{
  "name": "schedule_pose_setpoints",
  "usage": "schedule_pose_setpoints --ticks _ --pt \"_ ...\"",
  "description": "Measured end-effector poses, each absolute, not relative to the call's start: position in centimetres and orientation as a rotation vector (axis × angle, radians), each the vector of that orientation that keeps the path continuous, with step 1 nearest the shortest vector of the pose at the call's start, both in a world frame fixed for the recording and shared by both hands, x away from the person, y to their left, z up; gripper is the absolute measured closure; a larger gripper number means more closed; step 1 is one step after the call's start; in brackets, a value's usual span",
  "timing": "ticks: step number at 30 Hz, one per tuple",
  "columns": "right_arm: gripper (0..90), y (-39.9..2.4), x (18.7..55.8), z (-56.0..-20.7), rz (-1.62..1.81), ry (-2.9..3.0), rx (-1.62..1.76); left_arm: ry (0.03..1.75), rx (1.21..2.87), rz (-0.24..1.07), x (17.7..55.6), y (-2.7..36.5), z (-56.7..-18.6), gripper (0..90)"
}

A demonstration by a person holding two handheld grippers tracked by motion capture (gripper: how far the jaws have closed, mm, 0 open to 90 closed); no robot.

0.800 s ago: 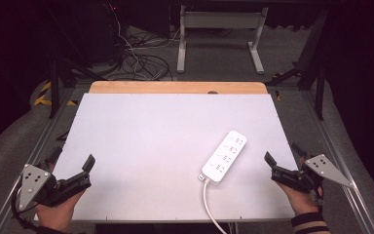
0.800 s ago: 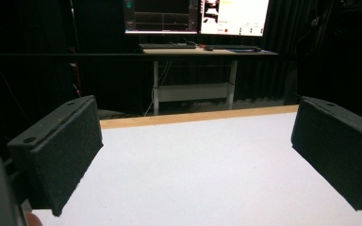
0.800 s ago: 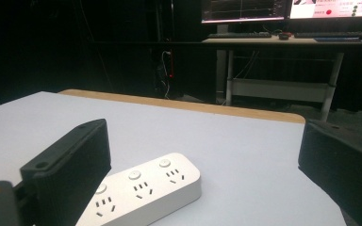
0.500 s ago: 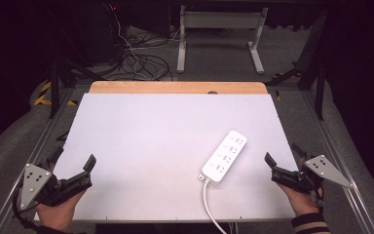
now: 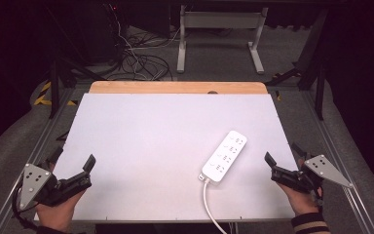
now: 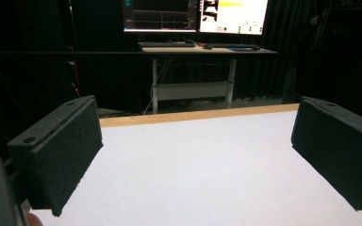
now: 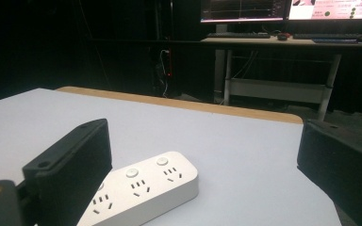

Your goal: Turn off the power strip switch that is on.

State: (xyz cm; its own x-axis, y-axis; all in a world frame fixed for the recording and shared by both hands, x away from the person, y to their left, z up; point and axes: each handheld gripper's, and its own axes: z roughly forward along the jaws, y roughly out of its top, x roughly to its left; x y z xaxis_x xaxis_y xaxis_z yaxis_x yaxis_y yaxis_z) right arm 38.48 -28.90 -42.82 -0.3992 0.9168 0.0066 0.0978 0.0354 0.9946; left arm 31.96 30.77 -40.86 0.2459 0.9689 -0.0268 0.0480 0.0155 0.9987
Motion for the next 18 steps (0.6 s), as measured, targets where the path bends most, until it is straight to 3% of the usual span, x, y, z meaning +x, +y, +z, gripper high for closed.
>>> schedule_pose_setpoints --ticks 3,4,5,6,7,8,12,18 --pt "11.2 -28.9 38.4 -42.8 1.439 1.598 1.047 1.068 1.337 0.985 32.0 30.8 -40.9 3.0" --pt "37.4 -29.1 38.2 -42.8 1.445 1.608 1.009 1.068 1.337 0.985 32.0 30.8 -40.9 3.0" --pt "53.9 -29.1 38.0 -42.8 1.441 1.618 0.995 1.068 1.338 0.985 32.0 30.8 -40.9 3.1" --pt "66.2 -29.1 37.8 -42.8 1.421 1.619 0.966 1.065 1.340 0.984 32.0 30.7 -40.9 3.2" --pt "66.2 -29.1 37.8 -42.8 1.421 1.619 0.966 1.065 1.340 0.984 32.0 30.7 -40.9 3.2" --pt "78.0 -28.9 37.7 -42.8 1.416 1.624 0.949 1.065 1.342 0.982 32.0 30.7 -40.9 3.2" --pt "90.0 -28.8 37.5 -42.4 1.424 1.645 0.962 1.061 1.350 0.985 32.0 30.7 -40.9 3.3" --pt "90.0 -28.8 37.3 -41.3 1.439 1.651 1.070 1.061 1.350 0.984 32.1 30.7 -40.9 3.5"
